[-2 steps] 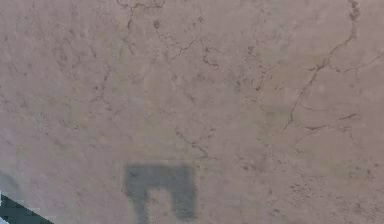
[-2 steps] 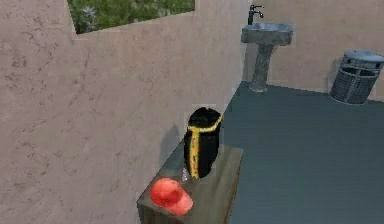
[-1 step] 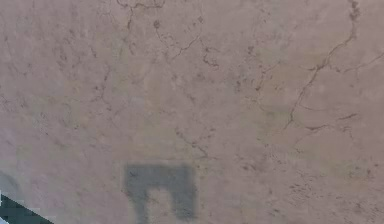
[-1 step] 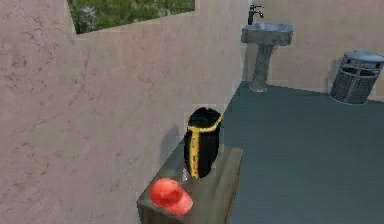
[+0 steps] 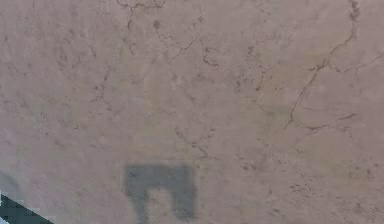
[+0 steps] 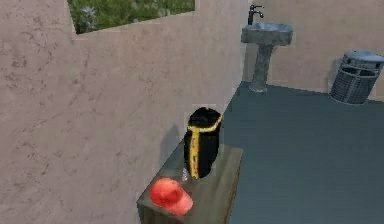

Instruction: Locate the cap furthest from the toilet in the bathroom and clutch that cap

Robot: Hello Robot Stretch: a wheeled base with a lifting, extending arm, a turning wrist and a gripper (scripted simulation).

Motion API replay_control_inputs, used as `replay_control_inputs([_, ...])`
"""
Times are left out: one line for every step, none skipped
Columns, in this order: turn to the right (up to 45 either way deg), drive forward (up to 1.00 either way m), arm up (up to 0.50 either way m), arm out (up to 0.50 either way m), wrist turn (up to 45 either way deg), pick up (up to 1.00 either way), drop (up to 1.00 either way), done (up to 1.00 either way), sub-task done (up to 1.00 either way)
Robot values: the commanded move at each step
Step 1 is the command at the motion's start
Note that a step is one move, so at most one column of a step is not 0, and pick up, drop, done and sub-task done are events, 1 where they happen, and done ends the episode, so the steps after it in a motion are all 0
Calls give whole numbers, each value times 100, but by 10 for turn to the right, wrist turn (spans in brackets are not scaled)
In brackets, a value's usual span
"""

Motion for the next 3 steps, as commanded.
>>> replay_control_inputs([0,0,0,28,0,0,0,0,0])
replay_control_inputs([0,0,0,0,450,0,0,0,0])
replay_control_inputs([0,0,0,0,450,0,0,0,0])
